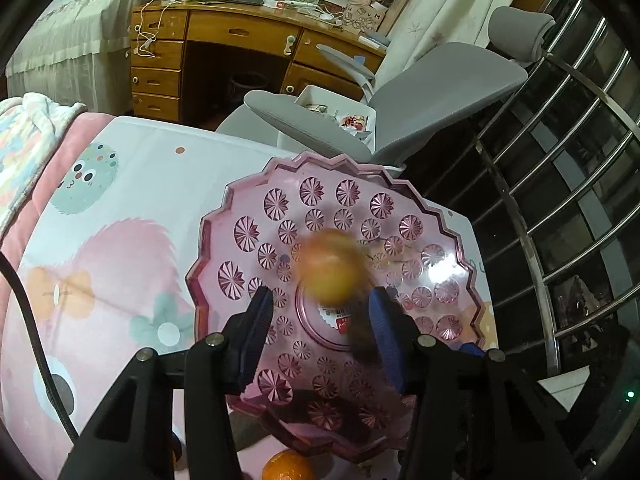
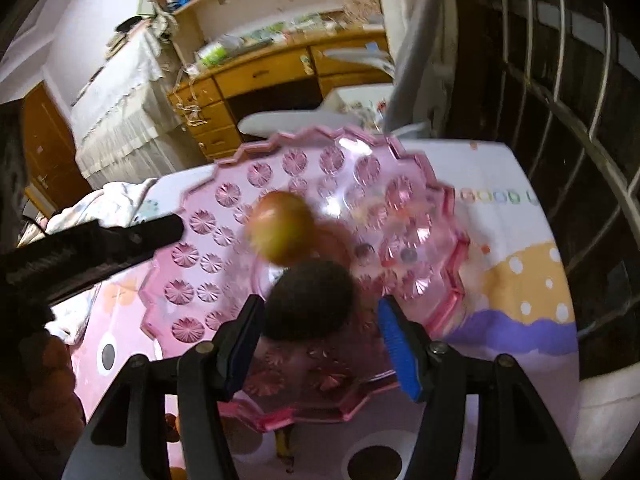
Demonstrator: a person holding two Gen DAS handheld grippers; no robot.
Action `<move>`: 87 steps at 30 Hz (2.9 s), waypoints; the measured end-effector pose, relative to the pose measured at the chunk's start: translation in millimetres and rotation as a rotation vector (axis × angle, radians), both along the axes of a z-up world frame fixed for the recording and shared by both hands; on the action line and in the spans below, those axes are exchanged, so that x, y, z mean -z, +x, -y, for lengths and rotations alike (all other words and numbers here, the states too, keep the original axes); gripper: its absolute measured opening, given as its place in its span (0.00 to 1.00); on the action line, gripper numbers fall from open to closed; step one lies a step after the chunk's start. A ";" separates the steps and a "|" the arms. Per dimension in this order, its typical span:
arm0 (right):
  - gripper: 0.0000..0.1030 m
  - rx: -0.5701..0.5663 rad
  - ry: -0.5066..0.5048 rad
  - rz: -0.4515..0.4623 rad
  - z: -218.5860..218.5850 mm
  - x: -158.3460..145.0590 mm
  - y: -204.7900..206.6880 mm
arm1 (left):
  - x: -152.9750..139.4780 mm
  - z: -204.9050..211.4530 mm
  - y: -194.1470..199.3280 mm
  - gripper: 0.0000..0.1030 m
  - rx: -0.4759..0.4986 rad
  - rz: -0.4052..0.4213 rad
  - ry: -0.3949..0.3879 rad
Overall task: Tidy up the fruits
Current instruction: 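Carry the apple and avocado into the pink glass bowl and open both tools, then grasp the stemmed orange with the left tool while the right tool grasps a large orange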
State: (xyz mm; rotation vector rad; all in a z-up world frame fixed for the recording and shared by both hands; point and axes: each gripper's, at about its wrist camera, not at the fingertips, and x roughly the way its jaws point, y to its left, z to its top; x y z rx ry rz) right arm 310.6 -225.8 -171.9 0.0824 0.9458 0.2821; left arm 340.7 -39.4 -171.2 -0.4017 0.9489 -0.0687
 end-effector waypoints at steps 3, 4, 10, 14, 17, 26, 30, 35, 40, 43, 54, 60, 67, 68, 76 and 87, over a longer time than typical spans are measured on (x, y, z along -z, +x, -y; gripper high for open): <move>0.60 -0.040 0.002 -0.006 -6.6 -1.2 0.1 | -2.6 0.8 -4.6 0.46 -0.009 0.004 0.002; 0.61 -0.046 0.008 -0.012 -8.6 -1.0 0.7 | -3.1 0.5 -7.9 0.46 -0.012 0.003 -0.002; 0.61 -0.057 0.047 -0.043 -12.0 -0.6 -1.2 | -5.0 -1.7 -23.2 0.46 -0.007 -0.010 0.003; 0.61 -0.058 0.033 -0.047 -15.5 -4.9 -10.8 | -6.7 -5.6 -38.6 0.46 -0.006 -0.015 0.012; 0.62 -0.058 0.054 -0.057 -15.1 -7.2 -20.2 | -6.2 -11.8 -52.2 0.46 -0.008 -0.028 0.016; 0.65 0.037 0.067 -0.087 -12.8 -9.7 -58.4 | 2.0 -32.3 -88.6 0.46 0.042 -0.089 0.052; 0.66 0.100 0.060 -0.106 -11.2 -6.4 -75.4 | 6.4 -44.8 -100.8 0.46 0.073 -0.116 0.053; 0.66 0.206 0.021 -0.111 -12.1 -6.1 -100.6 | 9.3 -56.6 -111.3 0.46 0.142 -0.138 0.084; 0.66 0.305 0.031 -0.107 -14.3 -9.2 -129.9 | 7.9 -62.4 -118.1 0.46 0.234 -0.137 0.129; 0.68 0.347 0.038 -0.108 -20.1 -9.6 -147.4 | 10.3 -66.6 -119.2 0.46 0.278 -0.139 0.148; 0.71 0.424 0.061 -0.139 -58.4 9.7 -202.1 | 42.3 -79.2 -107.4 0.48 0.370 -0.163 0.184; 0.71 0.433 0.092 -0.202 -76.5 32.9 -218.4 | 57.9 -73.9 -102.2 0.48 0.408 -0.176 0.170; 0.71 0.481 0.138 -0.240 -80.1 52.4 -220.5 | 76.2 -73.6 -98.4 0.48 0.432 -0.216 0.162; 0.71 0.489 0.145 -0.247 -79.6 54.8 -219.9 | 78.7 -74.6 -97.7 0.48 0.432 -0.220 0.157; 0.54 0.504 0.161 -0.296 -84.1 67.3 -215.8 | 89.1 -76.6 -92.7 0.40 0.446 -0.217 0.150; 0.42 0.496 0.155 -0.296 -83.8 67.3 -207.9 | 89.5 -79.6 -92.7 0.37 0.435 -0.221 0.147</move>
